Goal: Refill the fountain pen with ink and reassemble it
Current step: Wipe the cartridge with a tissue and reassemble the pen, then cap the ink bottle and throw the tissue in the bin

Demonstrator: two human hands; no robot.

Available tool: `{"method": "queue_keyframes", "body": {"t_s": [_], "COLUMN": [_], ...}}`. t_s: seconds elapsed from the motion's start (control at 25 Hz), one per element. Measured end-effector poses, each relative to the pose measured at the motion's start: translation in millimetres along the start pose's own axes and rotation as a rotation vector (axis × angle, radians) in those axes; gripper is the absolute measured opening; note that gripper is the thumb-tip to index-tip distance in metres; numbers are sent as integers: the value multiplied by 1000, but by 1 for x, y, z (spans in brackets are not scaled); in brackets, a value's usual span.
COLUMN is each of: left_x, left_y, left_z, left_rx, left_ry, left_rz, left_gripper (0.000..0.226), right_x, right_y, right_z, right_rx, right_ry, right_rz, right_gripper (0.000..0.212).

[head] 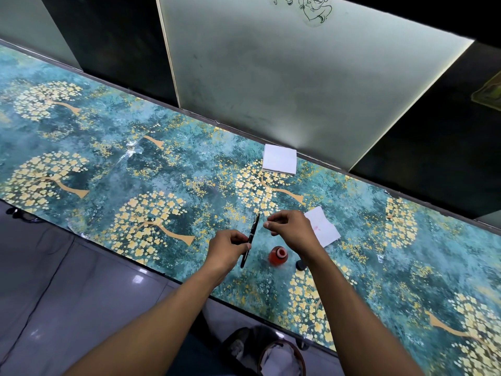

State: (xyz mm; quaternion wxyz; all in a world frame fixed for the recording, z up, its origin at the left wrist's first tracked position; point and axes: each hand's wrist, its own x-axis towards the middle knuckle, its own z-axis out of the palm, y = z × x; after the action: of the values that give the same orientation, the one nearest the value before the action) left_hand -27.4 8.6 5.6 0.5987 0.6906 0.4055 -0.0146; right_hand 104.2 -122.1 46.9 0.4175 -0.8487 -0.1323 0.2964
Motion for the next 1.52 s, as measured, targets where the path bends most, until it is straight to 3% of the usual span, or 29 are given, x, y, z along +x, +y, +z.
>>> {"method": "queue_keyframes", "body": {"t_s": [0.28, 0.52, 0.64, 0.76, 0.92, 1.08, 1.32, 1.52], "left_x": [21, 28, 26, 19, 7, 6, 10, 11], "left_y": [-13, -20, -22, -22, -19, -19, -16, -18], "left_z": [22, 34, 33, 36, 53, 73, 79, 78], "left_rx": [349, 505, 516, 512, 485, 478, 447, 445], "left_ry": [40, 75, 83, 79, -81, -194, -199, -200], "left_rz": [-26, -29, 6, 98, 280, 310, 309, 304], "left_gripper": [7, 8, 12, 20, 37, 49, 41, 36], "right_x": [-27, -44, -42, -38, -34, -36, -37, -34], "right_y": [63, 106, 110, 111, 100, 76, 62, 56], "right_z": [-32, -20, -11, -7, -14, -26, -20, -11], "right_rx": [-289, -643, -742, -731, -511, -338, -576, -780], "right_ry": [211, 115, 62, 72, 129, 110, -91, -104], "right_rz": [99, 131, 94, 59, 13, -118, -278, -322], "right_gripper": [15, 32, 24, 12, 19, 24, 27, 20]}}
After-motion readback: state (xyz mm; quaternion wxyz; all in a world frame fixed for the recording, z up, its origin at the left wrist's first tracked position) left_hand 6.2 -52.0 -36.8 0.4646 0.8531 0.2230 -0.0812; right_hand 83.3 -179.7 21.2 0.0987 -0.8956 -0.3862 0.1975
